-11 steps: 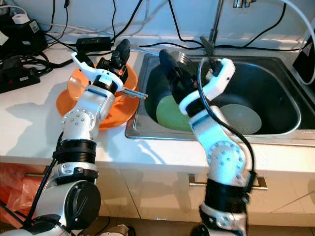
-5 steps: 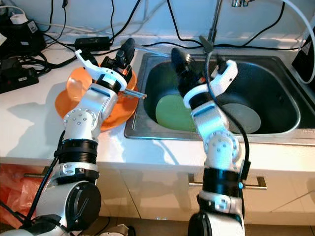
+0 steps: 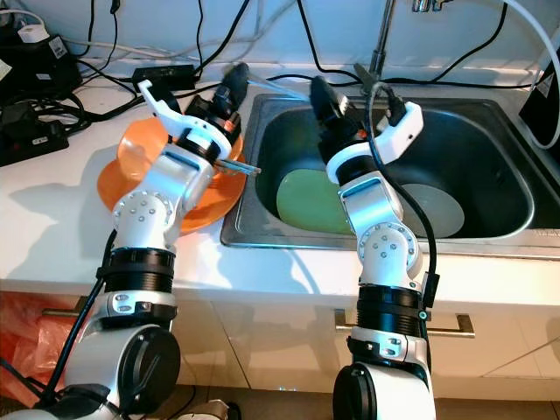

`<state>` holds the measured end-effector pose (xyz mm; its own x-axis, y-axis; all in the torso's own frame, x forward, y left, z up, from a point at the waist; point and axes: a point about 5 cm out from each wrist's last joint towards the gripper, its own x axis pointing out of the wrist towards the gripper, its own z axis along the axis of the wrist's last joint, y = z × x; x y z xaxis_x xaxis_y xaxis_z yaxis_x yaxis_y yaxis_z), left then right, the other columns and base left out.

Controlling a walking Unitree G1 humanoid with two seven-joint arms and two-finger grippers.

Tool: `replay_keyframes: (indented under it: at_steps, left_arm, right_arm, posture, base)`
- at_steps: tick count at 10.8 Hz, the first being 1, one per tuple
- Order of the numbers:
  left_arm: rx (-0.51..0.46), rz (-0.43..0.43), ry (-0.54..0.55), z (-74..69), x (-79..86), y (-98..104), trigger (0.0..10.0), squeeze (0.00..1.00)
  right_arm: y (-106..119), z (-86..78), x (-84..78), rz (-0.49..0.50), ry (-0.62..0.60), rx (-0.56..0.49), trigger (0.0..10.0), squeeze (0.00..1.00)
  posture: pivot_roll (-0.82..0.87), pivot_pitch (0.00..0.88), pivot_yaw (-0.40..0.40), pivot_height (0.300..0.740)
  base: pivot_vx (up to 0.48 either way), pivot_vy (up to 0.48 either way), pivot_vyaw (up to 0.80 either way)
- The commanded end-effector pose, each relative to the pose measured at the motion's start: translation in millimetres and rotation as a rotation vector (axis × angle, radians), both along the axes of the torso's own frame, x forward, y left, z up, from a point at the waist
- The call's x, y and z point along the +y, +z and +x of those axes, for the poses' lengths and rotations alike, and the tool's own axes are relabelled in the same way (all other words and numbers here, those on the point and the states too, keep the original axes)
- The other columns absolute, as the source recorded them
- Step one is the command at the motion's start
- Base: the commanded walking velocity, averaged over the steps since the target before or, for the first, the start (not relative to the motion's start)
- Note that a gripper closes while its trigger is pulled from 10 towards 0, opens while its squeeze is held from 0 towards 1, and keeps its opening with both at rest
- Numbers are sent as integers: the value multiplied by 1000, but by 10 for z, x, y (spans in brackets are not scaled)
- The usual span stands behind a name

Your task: Kitchen organization

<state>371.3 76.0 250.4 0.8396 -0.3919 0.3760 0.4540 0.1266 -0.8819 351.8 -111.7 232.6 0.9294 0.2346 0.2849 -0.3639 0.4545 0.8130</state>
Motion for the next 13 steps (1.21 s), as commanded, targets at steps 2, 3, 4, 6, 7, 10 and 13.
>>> replay_keyframes:
  at_steps: [2, 3, 4, 6, 7, 10, 13]
  left_arm:
    - [73, -136, -119, -182, -484, -141, 0, 0]
    - [75, -135, -120, -187, -487, -143, 0, 0]
    - [82, -133, -118, -187, -483, -160, 0, 0]
    - [82, -129, -113, -175, -461, -159, 0, 0]
    - [82, -125, -111, -172, -455, -158, 0, 0]
    - [87, -101, -109, -170, -468, -165, 0, 0]
    - [108, -34, -102, -169, -510, -220, 10000, 0]
  right_arm:
    - [134, 32, 70, 62, 7, -32, 0, 0]
    - [133, 38, 62, 70, 0, -29, 0, 0]
    - [129, 53, 46, 80, -11, -21, 0, 0]
    - [140, 69, 31, 105, -18, -12, 0, 0]
    - [159, 76, 31, 115, -19, -12, 0, 0]
    - [185, 89, 9, 119, -29, -8, 0, 0]
    - [191, 100, -11, 120, -37, -6, 0, 0]
  posture:
    - [30, 71, 45, 740]
    - [30, 71, 45, 740]
    - [31, 69, 46, 740]
    - [32, 67, 47, 740]
    - [32, 64, 48, 740]
    - [30, 60, 45, 740]
    - [29, 59, 45, 740]
  base:
    - [0, 0, 0]
    - [0, 0, 0]
    - [0, 0, 0]
    - [0, 0, 0]
    - [0, 0, 0]
    - [0, 0, 0]
    - [0, 0, 0]
